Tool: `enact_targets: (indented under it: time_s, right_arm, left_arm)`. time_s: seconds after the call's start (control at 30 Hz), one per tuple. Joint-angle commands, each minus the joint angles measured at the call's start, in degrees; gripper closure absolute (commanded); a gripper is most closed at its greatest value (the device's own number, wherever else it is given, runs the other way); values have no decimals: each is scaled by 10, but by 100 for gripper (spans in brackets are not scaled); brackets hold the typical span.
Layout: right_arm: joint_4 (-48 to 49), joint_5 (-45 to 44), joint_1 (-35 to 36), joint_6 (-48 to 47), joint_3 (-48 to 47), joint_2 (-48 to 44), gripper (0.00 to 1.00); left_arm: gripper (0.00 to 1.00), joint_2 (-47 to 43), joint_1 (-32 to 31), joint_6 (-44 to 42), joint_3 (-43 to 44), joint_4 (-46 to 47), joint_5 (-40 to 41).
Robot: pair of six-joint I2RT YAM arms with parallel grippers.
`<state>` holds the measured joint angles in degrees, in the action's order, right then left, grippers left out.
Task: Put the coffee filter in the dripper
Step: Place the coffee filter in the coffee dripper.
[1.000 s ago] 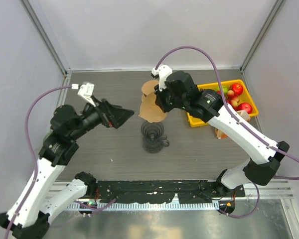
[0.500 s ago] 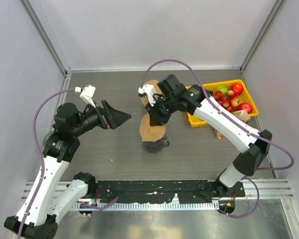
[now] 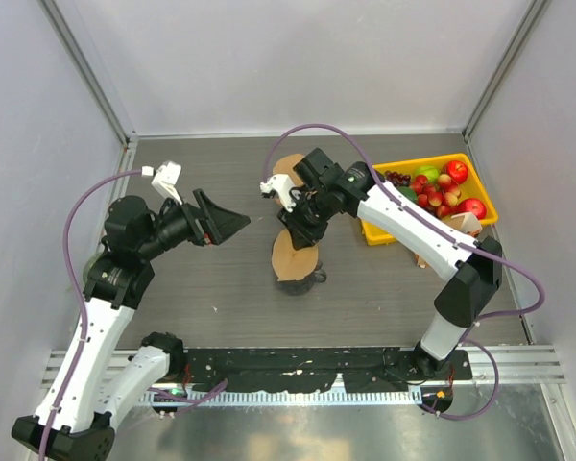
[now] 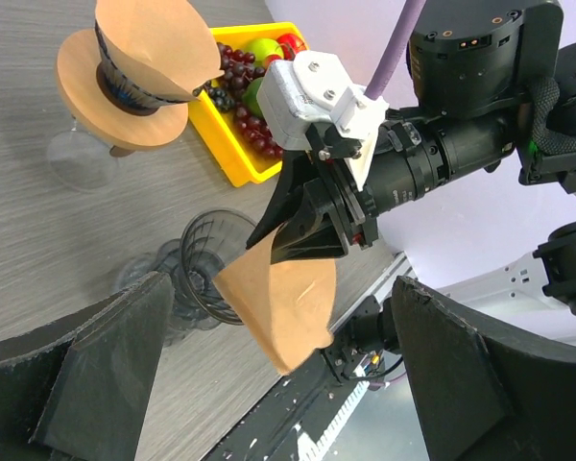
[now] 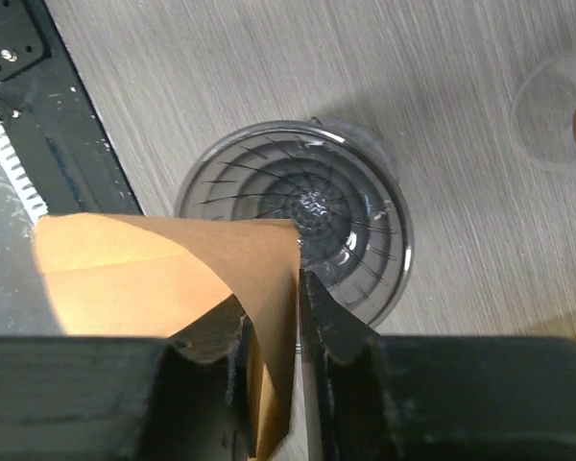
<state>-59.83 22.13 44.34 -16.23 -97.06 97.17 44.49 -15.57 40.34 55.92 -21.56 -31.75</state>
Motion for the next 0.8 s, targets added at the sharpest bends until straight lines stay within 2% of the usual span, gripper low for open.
enact_targets:
  time_s: [0.0,0.03,0.1,0.13,0.23,0.33,0.47,0.6,0.67,0.77]
  right_arm:
    - [-12,-22,-12,-20,-22,11,71]
    - [-12,-25,-13,-21,-25,13,66]
    - [-19,-26,-15,-21,-33,22,49]
    - [-17,-25,-18,-18,-37,24,36]
    - [-21,-17,-27,-14,-72,22,26]
    - [-38,-3,-33,-18,-125,16,24]
    - [-52,24,-35,-14,-144,1,24]
    - [-52,49,-35,-4,-139,-17,25]
    - [-52,52,-40,-3,-124,-23,29]
    - [-47,80,-70,1,-90,-34,37]
  left_arm:
    - [1,6,10,-1,7,15,-9]
    - [1,9,11,-3,8,13,-7]
    - [1,16,12,-5,14,5,-11]
    - [0,21,14,-6,17,2,-12]
    - [0,22,23,-15,26,-2,-17]
    - [0,16,33,-46,28,-9,-21]
    - [2,16,33,-100,28,-32,-42]
    - [16,18,33,-141,10,-42,-70]
    - [27,31,27,-152,5,-41,-94]
    - [38,67,4,-152,12,-39,-113]
